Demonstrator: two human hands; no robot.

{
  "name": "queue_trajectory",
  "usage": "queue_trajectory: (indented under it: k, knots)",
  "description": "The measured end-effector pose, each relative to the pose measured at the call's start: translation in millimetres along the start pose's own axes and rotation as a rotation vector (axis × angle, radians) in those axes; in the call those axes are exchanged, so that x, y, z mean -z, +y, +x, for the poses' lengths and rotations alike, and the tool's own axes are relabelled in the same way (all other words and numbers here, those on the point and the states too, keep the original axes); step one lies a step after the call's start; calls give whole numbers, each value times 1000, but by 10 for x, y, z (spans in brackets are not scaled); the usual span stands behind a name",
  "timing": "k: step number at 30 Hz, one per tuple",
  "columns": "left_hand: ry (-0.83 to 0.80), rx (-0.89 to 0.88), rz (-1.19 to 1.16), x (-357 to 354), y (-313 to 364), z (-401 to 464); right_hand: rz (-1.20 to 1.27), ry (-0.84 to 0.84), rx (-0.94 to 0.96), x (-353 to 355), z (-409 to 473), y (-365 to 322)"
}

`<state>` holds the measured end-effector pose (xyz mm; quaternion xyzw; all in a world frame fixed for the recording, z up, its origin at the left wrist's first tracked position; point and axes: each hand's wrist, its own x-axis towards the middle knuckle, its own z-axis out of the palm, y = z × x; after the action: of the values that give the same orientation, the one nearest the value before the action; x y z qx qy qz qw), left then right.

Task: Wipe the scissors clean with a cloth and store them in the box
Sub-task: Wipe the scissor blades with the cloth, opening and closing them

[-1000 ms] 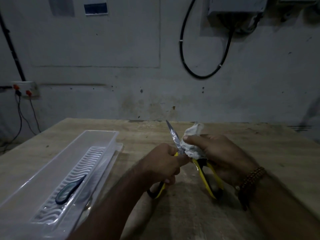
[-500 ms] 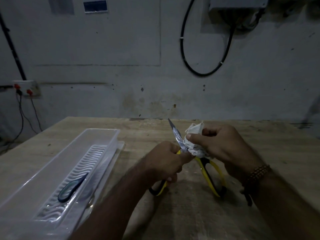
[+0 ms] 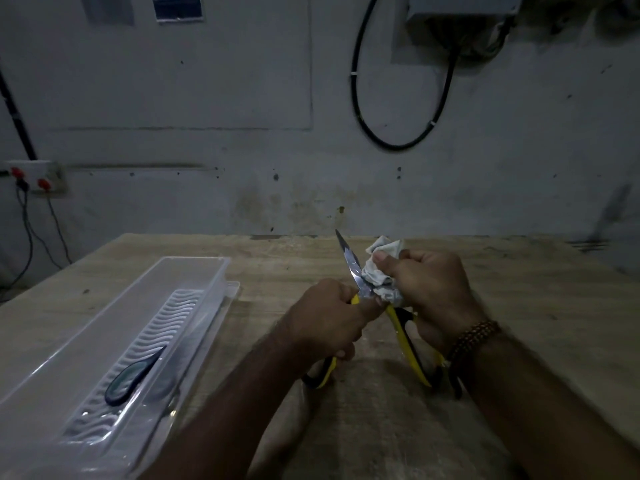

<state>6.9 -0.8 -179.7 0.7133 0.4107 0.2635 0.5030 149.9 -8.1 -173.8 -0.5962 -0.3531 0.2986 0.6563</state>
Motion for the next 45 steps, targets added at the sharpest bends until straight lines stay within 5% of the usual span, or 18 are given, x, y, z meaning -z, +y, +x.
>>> queue_trajectory:
  k: [23,29,34,38,45]
  knots:
    - [-24,-23,11,-55,-37,45,208,21,64,155,182,-78]
    - [-59,3,72,27,-63,26,263,216,152,434,410,-196]
    - [-8,12,36,99,-103,69,-13,16,386,578,148,-266]
    - [36,23,-32,109,-130,89,-521,-88,674,424,-116,-351]
    - [49,-20,38,87,-97,89,-660,-173,859,256,-101,-159]
